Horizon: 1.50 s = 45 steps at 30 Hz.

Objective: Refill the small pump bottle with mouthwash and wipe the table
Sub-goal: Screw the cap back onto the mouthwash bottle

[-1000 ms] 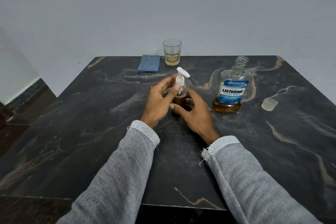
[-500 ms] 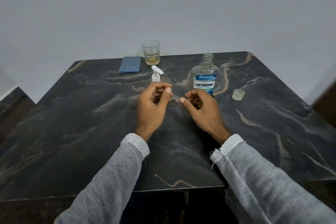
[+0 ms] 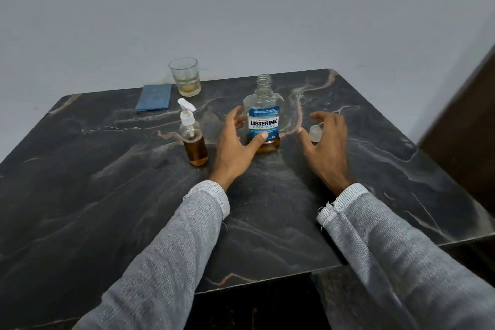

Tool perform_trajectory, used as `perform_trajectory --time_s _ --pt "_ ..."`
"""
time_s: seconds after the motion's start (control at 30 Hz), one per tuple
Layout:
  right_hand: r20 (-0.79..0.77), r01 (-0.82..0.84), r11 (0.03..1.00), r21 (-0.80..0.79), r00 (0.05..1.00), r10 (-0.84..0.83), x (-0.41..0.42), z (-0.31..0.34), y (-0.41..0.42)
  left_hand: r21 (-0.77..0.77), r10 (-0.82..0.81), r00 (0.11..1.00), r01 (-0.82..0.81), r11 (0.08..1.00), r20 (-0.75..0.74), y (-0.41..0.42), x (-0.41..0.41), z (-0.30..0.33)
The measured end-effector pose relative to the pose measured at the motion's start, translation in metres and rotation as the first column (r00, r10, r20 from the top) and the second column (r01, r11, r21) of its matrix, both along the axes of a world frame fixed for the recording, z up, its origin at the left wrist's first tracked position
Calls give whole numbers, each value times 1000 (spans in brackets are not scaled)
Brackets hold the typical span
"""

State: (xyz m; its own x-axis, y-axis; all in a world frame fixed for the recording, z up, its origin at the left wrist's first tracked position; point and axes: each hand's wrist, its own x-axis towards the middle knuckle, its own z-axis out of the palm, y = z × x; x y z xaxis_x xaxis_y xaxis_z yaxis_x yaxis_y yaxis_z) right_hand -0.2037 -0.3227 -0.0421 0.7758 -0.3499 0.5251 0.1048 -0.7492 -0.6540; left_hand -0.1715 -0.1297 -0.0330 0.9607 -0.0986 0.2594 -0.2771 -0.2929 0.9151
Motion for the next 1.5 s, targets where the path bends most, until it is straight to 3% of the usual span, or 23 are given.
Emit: perform_trajectory --time_s 0.17,0.33,0.7,0.8,0.93,1.03,1.23,1.5 --pt "-210 44 995 -92 976 -62 11 -7 -14 -41 -50 998 49 998 -25 -4 6 -5" --pt "-251 29 992 -120 966 -59 15 -13 -14 -19 -93 996 93 995 1 -4 8 -10" --pt "-12 -209 961 179 977 215 3 -2 -4 -23 -106 994 106 994 5 4 8 -12" --pt "65 -267 921 285 964 259 0 15 0 -11 -143 990 143 990 -10 5 7 -12" --pt "140 -339 888 312 940 310 -5 53 -2 12 -177 984 177 984 -16 5 5 -11" --pt "140 -399 883 247 916 375 -6 81 -4 17 -182 983 182 983 -1 4 2 -9" --pt "10 -480 877 -26 877 480 -4 123 1 6 -190 982 190 982 10 2 2 -10" --pt "-211 -568 773 -283 823 527 13 163 16 -30 -220 975 220 975 -15 2 5 -13"
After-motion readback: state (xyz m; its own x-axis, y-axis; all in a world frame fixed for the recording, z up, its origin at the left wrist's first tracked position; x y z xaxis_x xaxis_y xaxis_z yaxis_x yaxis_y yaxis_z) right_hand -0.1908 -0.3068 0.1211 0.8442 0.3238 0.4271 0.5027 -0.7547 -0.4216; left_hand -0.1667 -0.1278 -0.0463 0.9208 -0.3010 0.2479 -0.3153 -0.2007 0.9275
